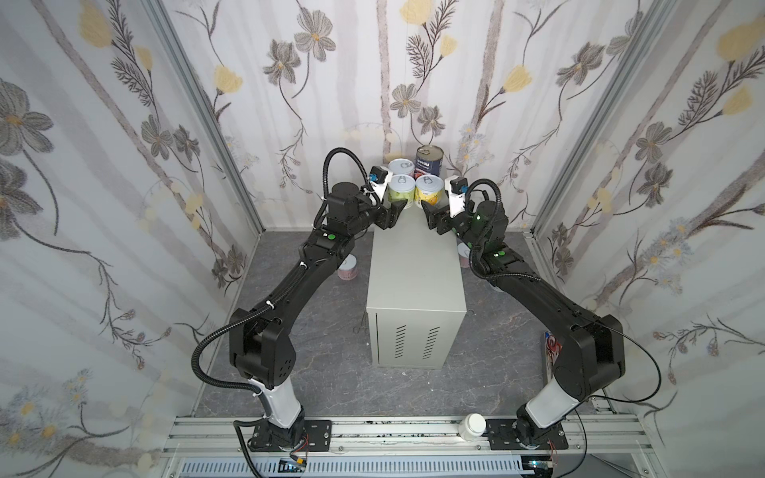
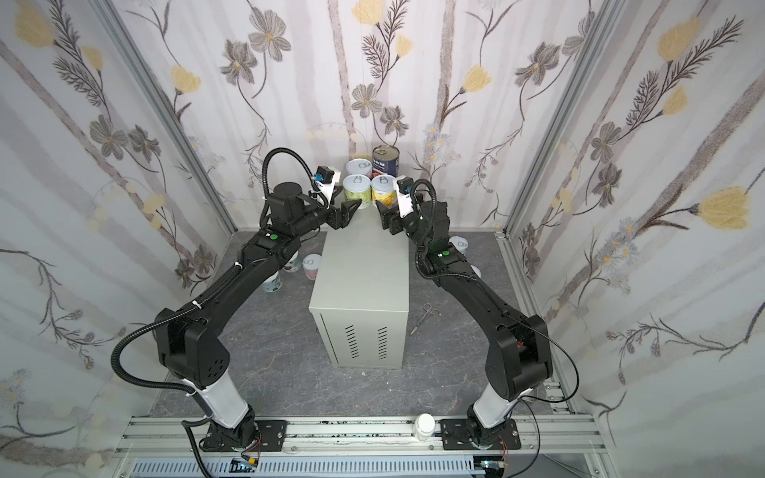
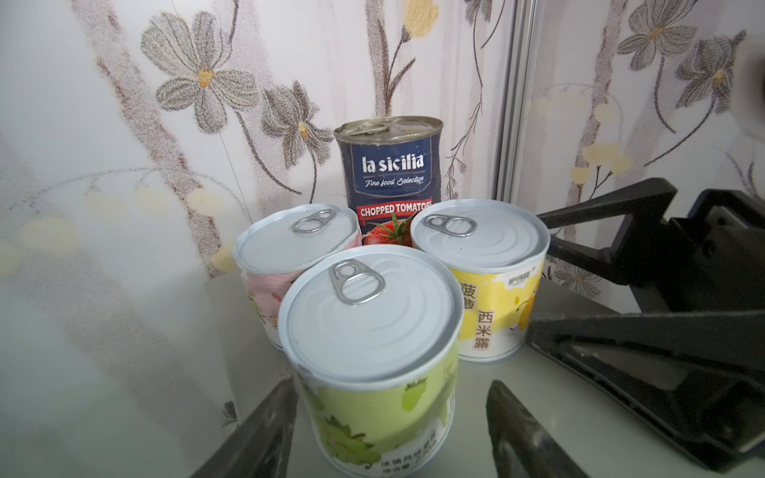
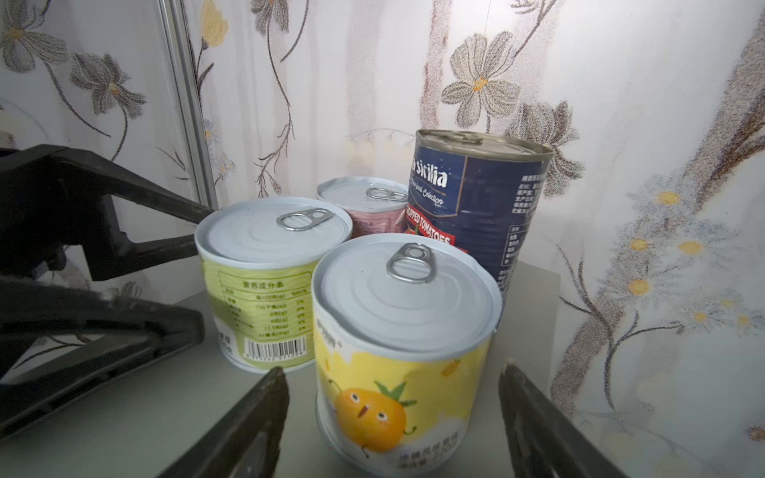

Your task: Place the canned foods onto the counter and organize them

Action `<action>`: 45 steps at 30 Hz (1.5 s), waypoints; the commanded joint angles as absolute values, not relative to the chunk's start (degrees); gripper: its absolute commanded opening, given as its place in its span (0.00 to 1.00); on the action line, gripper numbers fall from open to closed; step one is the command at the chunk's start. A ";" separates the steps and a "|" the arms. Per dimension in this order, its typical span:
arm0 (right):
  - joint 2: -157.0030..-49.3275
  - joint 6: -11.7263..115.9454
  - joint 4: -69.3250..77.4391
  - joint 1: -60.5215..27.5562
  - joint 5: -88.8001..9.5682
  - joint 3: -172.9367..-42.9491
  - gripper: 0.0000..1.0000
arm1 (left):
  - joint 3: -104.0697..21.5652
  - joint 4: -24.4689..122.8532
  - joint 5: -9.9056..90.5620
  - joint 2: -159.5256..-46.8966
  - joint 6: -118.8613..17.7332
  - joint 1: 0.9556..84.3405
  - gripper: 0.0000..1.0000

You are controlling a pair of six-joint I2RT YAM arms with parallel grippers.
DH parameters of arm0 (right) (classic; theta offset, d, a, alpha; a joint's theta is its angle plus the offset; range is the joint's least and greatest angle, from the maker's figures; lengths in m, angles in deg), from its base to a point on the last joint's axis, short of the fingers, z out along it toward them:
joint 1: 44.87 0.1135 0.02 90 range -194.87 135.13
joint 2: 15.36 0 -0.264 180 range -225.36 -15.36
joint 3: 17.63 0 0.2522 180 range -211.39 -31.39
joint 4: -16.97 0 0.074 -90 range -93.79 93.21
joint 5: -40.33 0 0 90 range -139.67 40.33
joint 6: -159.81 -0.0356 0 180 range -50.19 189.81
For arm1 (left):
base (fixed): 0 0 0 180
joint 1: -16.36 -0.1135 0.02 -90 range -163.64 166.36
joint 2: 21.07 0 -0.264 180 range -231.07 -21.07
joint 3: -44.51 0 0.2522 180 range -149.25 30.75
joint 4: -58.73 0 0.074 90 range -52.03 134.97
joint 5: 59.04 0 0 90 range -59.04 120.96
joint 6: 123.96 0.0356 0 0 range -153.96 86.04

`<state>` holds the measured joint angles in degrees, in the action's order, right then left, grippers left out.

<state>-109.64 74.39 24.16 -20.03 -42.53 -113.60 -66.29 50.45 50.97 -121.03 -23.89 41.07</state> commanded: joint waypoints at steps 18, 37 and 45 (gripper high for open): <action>-89.28 70.69 11.73 -27.85 -52.41 -101.90 1.00 | -56.91 57.06 41.93 -108.42 -23.66 38.49 1.00; -97.88 49.31 -18.33 -49.38 -45.54 -103.72 1.00 | -52.63 51.94 30.26 -103.26 -28.01 31.89 1.00; -111.82 49.25 -21.02 -51.37 -42.64 -109.12 1.00 | -48.97 51.94 28.94 -102.04 -28.04 30.06 1.00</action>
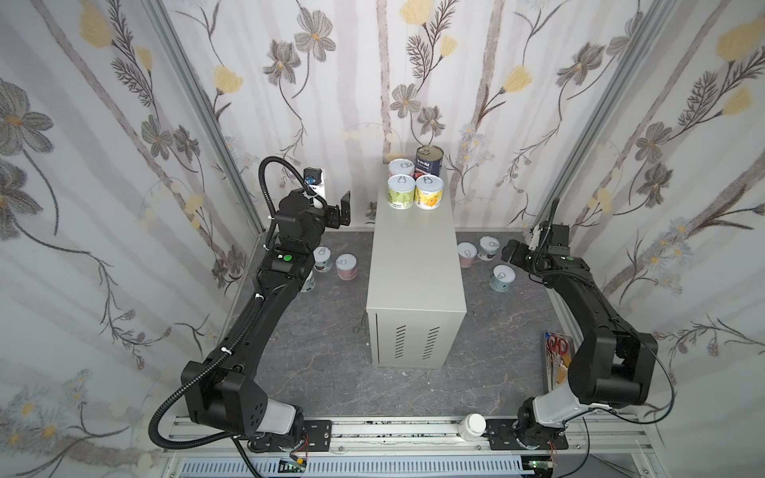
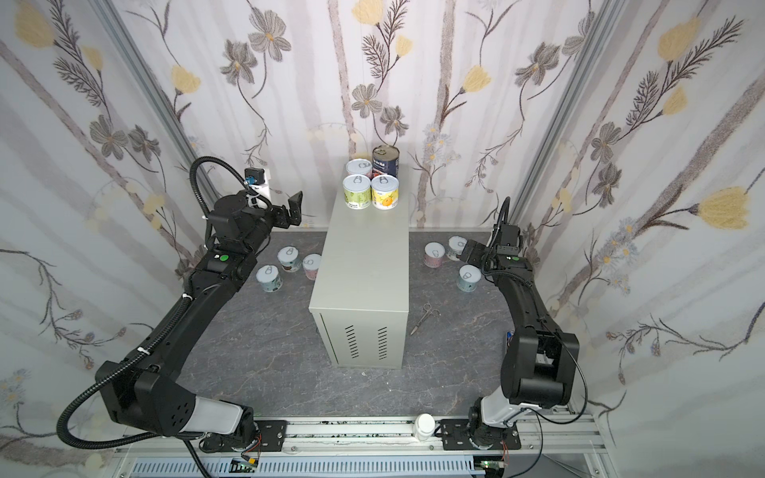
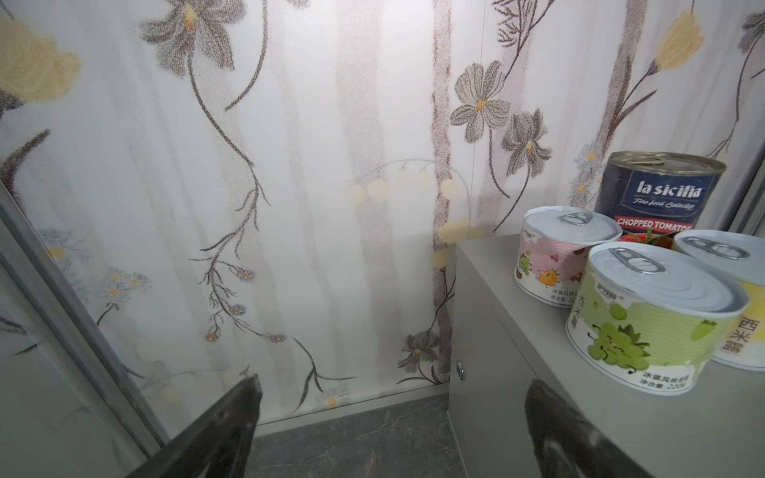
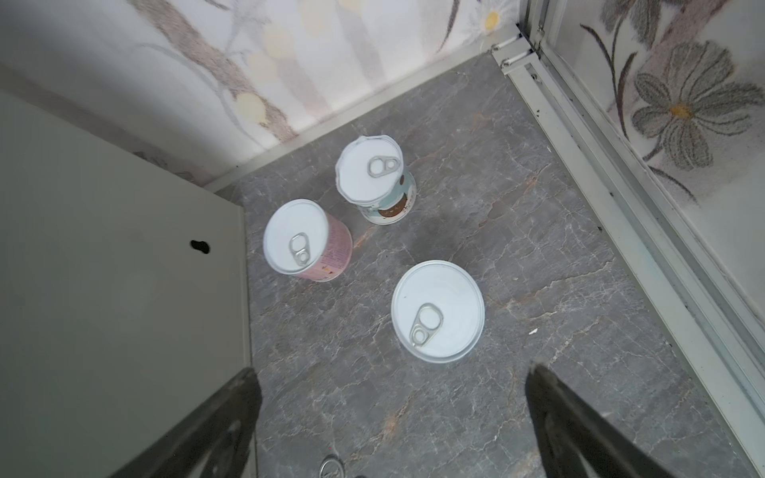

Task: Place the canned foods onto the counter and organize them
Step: 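Draw both grippers back from the cans and lower them toward the floor, then grasp the light-blue floor can with the right gripper while the left hovers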

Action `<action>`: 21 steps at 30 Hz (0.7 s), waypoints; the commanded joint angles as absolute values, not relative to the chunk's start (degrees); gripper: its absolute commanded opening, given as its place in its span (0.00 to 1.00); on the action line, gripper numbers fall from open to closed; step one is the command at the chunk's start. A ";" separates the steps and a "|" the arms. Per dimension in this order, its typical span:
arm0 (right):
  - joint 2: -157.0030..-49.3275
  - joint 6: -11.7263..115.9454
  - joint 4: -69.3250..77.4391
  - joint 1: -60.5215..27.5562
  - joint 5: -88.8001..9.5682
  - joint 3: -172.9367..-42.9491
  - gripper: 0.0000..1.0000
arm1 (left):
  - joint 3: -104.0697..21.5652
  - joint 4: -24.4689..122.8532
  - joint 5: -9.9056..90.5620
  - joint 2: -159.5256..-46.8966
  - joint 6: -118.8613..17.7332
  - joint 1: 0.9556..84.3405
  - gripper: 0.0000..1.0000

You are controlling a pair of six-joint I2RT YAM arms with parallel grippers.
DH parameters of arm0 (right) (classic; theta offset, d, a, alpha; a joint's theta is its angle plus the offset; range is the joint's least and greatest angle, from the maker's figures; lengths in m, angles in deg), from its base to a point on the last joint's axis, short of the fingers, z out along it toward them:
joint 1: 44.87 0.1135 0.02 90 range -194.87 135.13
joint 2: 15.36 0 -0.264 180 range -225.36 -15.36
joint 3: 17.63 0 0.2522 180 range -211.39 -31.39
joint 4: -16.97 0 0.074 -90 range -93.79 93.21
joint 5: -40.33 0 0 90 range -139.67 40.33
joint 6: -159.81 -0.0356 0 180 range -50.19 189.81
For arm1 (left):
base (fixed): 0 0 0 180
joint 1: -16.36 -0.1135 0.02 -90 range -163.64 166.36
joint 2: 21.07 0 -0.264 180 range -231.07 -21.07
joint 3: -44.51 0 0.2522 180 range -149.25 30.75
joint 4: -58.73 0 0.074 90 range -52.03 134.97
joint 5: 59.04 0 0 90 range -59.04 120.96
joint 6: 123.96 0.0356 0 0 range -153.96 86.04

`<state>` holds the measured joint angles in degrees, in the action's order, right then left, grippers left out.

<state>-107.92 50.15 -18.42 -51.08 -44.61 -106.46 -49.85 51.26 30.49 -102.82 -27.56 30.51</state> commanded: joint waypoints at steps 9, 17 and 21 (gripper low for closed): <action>-123.59 50.62 -22.10 -51.59 -44.64 -113.60 1.00 | -46.31 51.66 27.11 -101.83 -27.50 29.02 1.00; -128.70 52.21 -23.11 -51.60 -45.96 -116.95 1.00 | -46.68 50.96 26.56 -104.08 -26.58 28.93 1.00; -130.37 52.79 -23.57 -51.55 -46.24 -117.68 1.00 | -47.39 50.16 26.57 -105.44 -26.44 28.92 1.00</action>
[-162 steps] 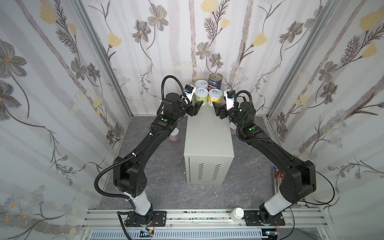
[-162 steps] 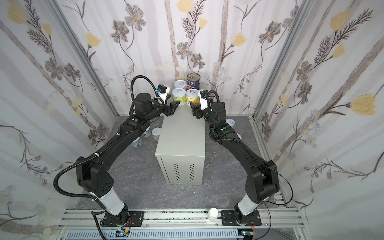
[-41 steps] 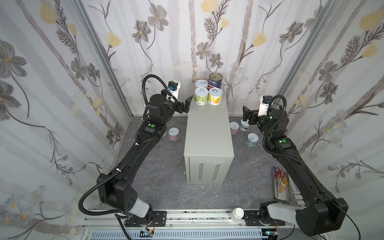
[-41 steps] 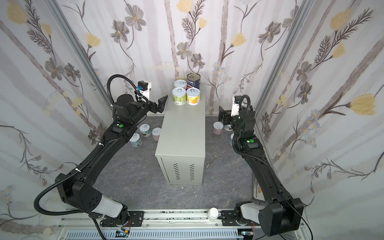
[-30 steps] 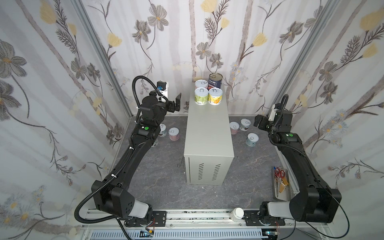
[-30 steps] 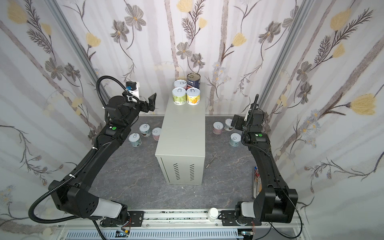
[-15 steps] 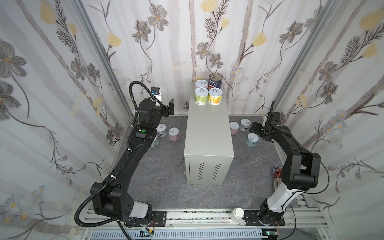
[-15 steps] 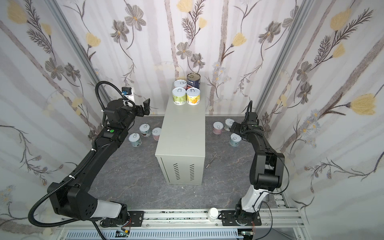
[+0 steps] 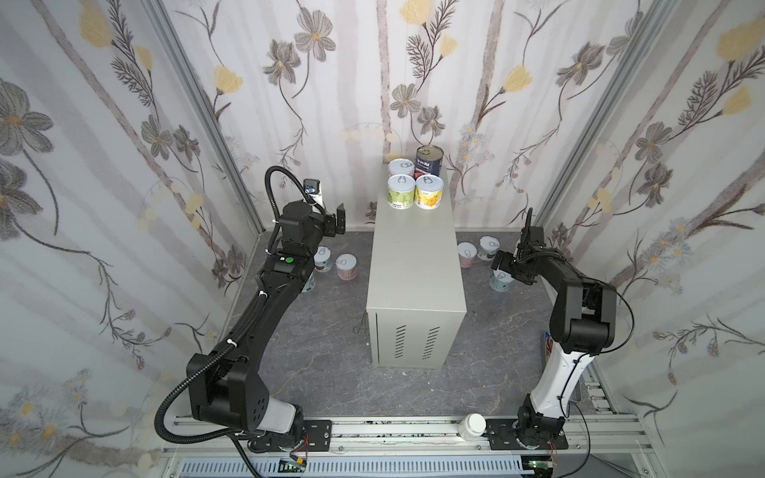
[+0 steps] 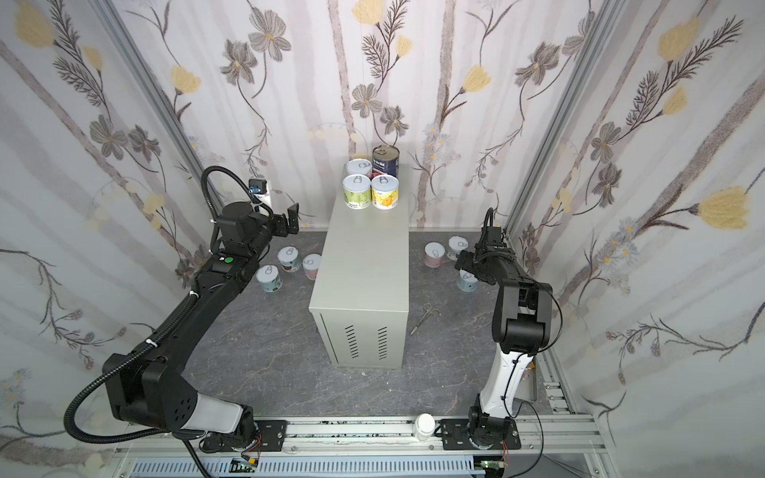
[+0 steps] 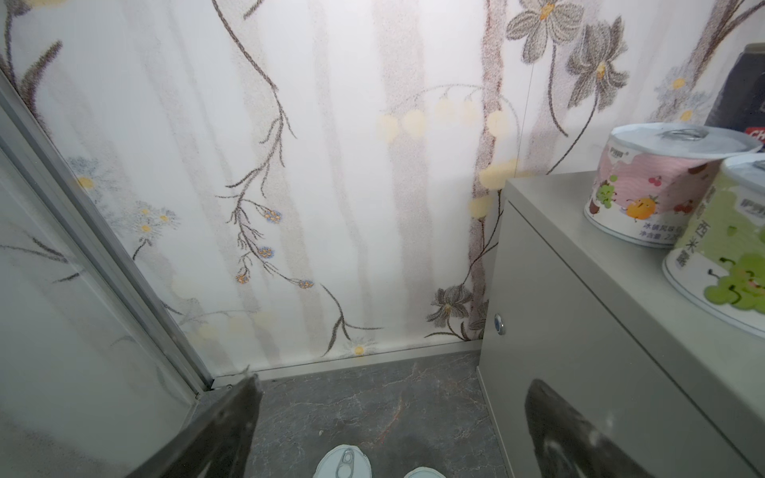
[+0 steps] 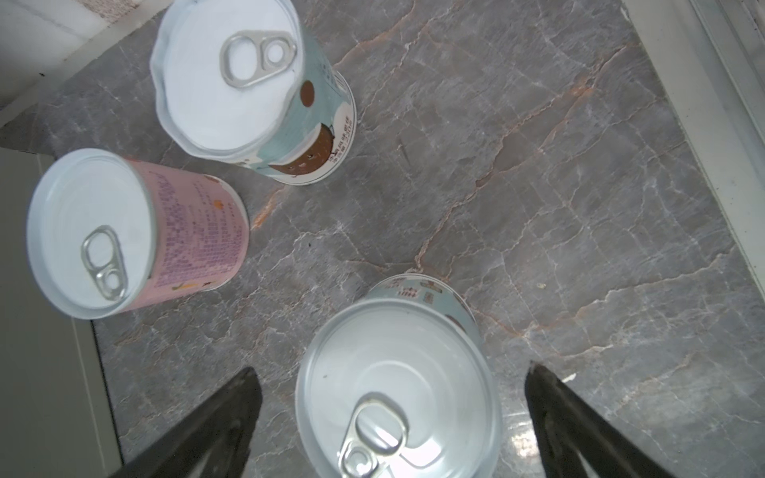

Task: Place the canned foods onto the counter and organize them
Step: 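Grasp the light-blue floor can with the right gripper while the left hovers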

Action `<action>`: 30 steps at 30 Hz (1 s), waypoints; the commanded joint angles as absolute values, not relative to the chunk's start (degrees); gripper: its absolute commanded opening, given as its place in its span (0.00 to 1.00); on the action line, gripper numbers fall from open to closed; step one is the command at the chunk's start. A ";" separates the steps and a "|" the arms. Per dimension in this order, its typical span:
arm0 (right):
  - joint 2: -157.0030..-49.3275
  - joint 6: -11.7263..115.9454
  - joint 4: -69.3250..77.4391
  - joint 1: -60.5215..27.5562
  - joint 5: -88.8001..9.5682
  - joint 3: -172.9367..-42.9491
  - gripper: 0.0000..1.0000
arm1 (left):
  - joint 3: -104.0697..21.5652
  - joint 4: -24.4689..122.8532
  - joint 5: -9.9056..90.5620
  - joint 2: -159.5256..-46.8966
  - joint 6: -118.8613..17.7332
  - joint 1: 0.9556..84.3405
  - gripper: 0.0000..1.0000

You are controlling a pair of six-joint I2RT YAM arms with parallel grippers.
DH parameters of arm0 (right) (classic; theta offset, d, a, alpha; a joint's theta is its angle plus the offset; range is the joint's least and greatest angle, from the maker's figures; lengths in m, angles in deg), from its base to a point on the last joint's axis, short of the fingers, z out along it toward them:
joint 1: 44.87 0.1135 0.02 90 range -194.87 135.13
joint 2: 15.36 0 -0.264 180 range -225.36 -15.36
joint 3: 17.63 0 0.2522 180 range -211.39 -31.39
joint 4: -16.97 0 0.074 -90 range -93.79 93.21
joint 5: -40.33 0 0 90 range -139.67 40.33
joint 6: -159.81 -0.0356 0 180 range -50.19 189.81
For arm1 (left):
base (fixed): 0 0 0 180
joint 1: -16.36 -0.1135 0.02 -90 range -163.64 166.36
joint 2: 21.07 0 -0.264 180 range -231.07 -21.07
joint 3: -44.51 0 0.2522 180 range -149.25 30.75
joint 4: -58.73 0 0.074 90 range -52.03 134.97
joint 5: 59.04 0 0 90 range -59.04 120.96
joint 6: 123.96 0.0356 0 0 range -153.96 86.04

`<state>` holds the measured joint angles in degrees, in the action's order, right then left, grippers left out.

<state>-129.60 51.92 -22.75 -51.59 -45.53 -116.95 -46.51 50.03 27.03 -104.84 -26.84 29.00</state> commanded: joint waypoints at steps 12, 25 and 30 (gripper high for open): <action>-134.33 55.12 -24.73 -51.28 -46.72 -119.67 0.91 | -48.07 49.45 26.13 -107.77 -26.40 28.93 1.00; -133.75 57.35 -26.19 -50.75 -46.14 -117.27 0.64 | -48.44 49.11 26.96 -109.27 -27.20 28.85 1.00; -132.78 58.29 -27.35 -50.75 -47.17 -117.36 0.51 | -50.67 45.31 25.41 -111.49 -31.31 28.37 1.00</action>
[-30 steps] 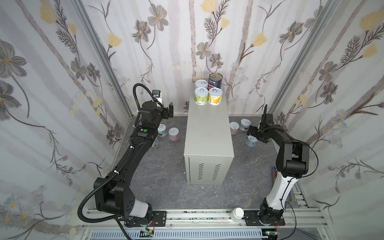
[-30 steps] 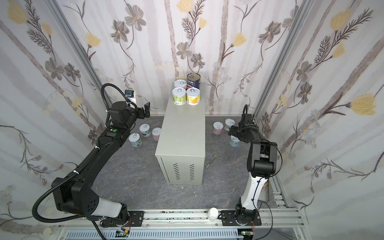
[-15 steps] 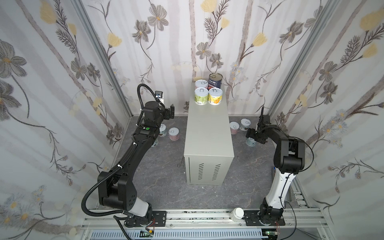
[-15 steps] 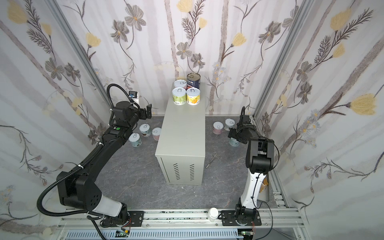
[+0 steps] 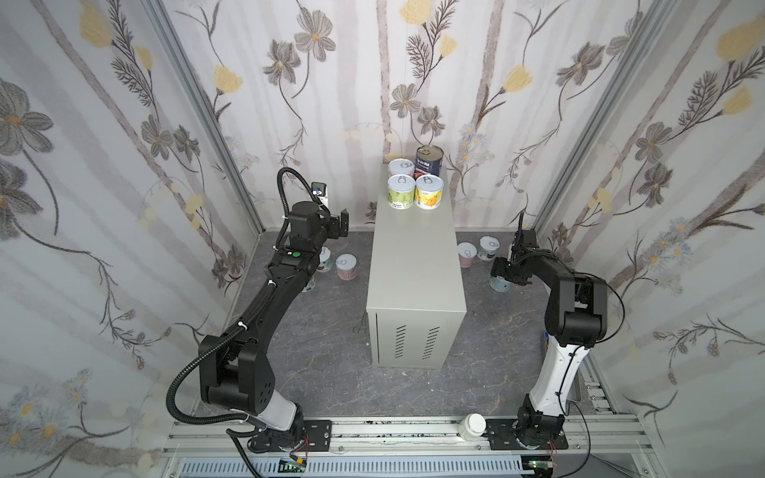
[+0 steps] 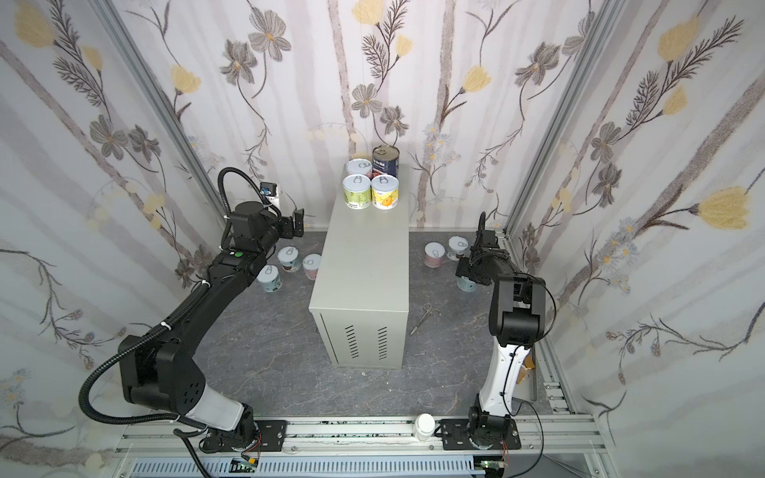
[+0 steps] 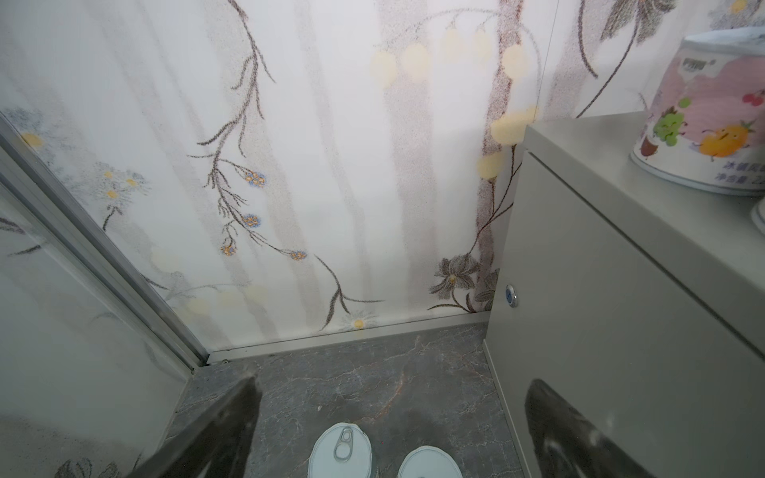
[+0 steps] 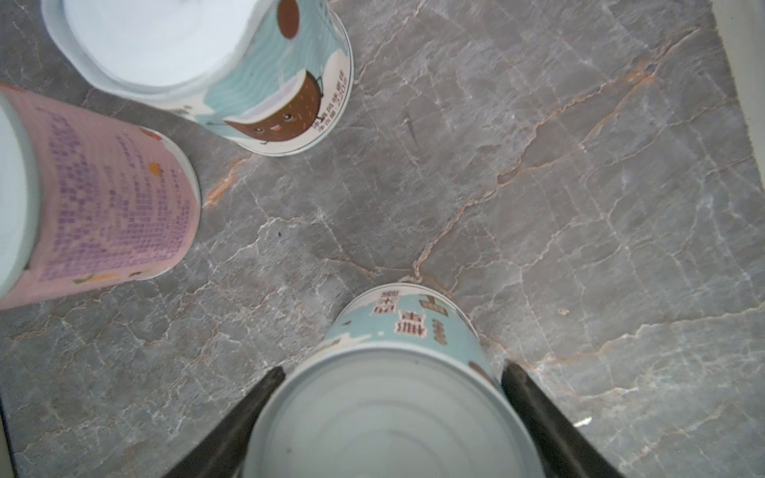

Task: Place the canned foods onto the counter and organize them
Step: 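Grasp the light-blue floor can with the right gripper while the left hovers, then lift the light-blue can with the right gripper up over the cabinet top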

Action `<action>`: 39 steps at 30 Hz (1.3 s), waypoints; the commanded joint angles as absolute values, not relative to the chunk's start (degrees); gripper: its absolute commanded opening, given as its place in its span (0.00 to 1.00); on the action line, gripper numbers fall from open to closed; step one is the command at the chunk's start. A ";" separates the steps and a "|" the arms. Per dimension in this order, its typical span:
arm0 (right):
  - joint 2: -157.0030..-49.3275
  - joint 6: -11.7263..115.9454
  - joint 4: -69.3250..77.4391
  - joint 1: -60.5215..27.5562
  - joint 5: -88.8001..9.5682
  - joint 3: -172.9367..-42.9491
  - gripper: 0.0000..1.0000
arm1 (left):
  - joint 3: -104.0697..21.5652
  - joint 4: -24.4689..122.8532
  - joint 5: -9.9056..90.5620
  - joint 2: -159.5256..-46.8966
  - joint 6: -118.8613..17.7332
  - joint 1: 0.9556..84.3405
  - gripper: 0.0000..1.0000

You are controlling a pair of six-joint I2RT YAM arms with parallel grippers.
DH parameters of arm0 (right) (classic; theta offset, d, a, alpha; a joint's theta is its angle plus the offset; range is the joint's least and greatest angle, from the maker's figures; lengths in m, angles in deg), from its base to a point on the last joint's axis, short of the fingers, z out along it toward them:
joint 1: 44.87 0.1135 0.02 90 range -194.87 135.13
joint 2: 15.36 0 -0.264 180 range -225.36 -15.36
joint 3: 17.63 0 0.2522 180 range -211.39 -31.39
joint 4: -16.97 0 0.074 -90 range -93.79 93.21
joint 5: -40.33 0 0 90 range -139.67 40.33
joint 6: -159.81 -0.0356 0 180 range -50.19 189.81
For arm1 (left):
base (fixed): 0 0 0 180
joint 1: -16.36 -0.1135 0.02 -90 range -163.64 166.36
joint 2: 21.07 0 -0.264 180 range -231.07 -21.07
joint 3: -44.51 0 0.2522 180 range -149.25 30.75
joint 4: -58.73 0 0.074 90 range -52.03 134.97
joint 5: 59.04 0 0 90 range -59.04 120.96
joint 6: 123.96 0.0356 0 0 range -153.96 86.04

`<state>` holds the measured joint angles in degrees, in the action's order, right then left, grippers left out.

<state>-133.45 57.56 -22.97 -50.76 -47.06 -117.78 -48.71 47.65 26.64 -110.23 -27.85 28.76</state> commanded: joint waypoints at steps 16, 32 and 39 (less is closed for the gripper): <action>-118.29 60.28 -39.95 -48.94 -44.84 -130.00 0.46 | -52.36 36.44 23.39 -115.38 -41.58 21.25 1.00; -117.90 61.16 -56.98 -35.58 -49.68 -163.22 0.47 | -46.49 38.64 28.83 -114.13 -45.54 18.37 1.00; -114.64 59.11 -58.19 -32.30 -47.50 -165.95 0.47 | -45.39 39.12 31.39 -111.32 -46.97 18.31 1.00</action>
<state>-116.33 60.68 -59.45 -32.96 -48.52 -165.17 -45.85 37.11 29.88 -112.46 -45.66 18.38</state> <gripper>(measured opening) 0.743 0.998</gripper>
